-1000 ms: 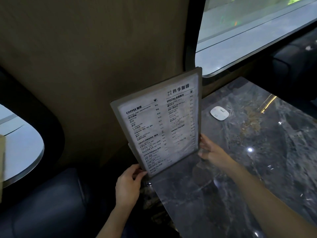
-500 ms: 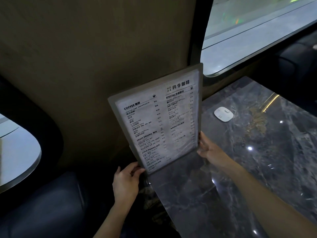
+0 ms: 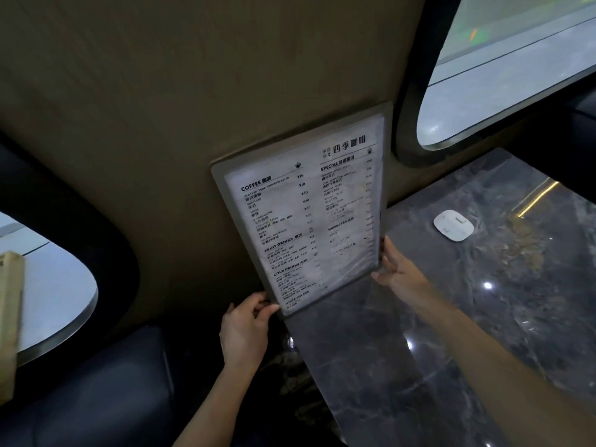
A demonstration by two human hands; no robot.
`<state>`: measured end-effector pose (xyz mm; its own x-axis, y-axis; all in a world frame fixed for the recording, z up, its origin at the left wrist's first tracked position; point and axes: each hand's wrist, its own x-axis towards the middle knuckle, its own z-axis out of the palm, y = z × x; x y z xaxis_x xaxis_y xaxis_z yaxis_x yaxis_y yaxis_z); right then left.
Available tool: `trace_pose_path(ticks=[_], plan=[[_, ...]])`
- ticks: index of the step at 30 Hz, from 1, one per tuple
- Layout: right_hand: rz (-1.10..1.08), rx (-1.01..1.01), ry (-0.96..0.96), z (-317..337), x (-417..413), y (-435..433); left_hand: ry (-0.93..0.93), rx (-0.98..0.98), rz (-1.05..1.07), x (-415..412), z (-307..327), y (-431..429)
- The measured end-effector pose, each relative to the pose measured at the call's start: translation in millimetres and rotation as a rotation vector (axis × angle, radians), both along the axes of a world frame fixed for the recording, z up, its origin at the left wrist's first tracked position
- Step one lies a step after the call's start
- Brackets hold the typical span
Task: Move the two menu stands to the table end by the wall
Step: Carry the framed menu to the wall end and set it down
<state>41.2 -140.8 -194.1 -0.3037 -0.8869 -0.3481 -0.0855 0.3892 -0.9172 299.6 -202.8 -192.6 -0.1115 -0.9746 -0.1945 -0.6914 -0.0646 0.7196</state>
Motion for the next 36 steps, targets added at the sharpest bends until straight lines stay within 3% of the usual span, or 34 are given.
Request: trace_pose_path(ticks=[10, 19, 23, 28, 36], plan=[[-0.019, -0.018, 0.003, -10.4, -7.5, -7.1, -0.035, 0.01, 0.062, -1.9, -8.4, 4.0], [0.025, -0.026, 0.235, -7.5, -1.1, 7.2, -0.015, -0.075, 0.097, -9.7, -2.6, 14.4], [-0.021, 0.095, 0.369, -15.1, -12.2, 28.4, -0.056, -0.298, 0.158, -16.1, 8.1, 29.3], [-0.066, 0.147, 0.457, -9.0, -27.7, 70.3, -0.027, -0.557, -0.102, -38.9, 23.7, 57.3], [-0.263, 0.107, 0.597, 18.5, -43.7, 177.2, 0.029, -0.28, -0.512, -118.3, 30.0, 111.1]])
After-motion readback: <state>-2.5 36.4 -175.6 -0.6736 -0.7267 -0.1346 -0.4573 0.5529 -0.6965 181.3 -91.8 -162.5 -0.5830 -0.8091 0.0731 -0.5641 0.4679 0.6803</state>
